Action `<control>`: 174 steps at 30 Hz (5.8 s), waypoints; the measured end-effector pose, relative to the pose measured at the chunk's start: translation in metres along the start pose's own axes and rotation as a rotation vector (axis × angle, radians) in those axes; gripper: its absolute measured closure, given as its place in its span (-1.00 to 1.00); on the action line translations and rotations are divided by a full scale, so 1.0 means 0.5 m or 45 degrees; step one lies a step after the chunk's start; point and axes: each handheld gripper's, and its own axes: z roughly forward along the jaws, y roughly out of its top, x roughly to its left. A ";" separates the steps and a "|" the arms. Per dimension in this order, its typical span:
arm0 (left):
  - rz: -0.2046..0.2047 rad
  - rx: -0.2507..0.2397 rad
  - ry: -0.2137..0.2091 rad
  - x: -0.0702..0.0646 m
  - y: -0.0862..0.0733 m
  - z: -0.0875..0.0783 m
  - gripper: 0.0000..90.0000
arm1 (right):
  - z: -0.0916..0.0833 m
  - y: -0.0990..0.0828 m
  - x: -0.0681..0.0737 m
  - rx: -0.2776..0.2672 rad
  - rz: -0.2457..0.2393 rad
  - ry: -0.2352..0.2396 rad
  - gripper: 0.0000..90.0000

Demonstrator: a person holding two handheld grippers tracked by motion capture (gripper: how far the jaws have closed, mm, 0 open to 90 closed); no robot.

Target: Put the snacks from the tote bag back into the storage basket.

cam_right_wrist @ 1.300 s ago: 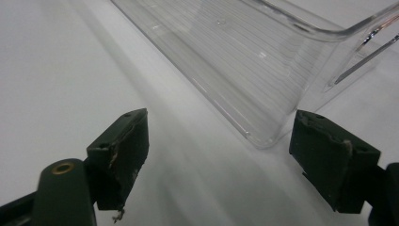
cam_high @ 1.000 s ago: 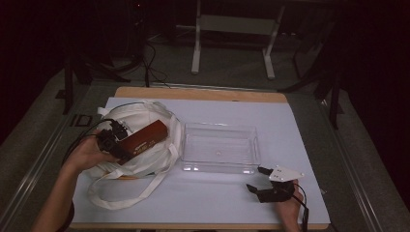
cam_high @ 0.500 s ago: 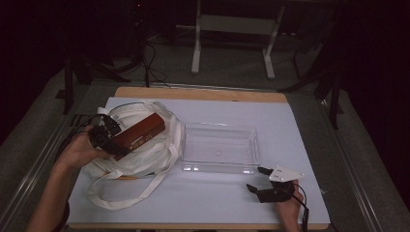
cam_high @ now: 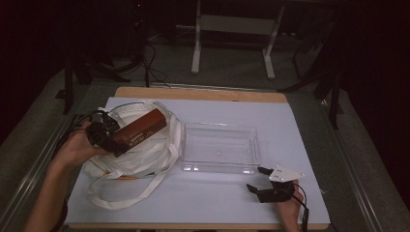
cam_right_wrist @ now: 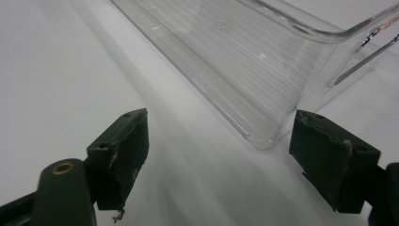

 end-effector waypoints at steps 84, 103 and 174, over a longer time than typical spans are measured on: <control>0.459 -0.046 -0.008 -0.125 0.178 -0.043 -0.02 | -0.001 0.000 -0.001 -0.010 0.000 0.004 -0.55; 0.577 -0.064 -0.040 -0.148 0.202 -0.031 -0.03 | -0.001 0.000 0.000 -0.012 0.001 0.004 -0.55; 0.814 -0.098 -0.179 -0.195 0.273 0.018 -0.03 | -0.007 -0.003 -0.002 -0.047 0.018 0.003 -0.55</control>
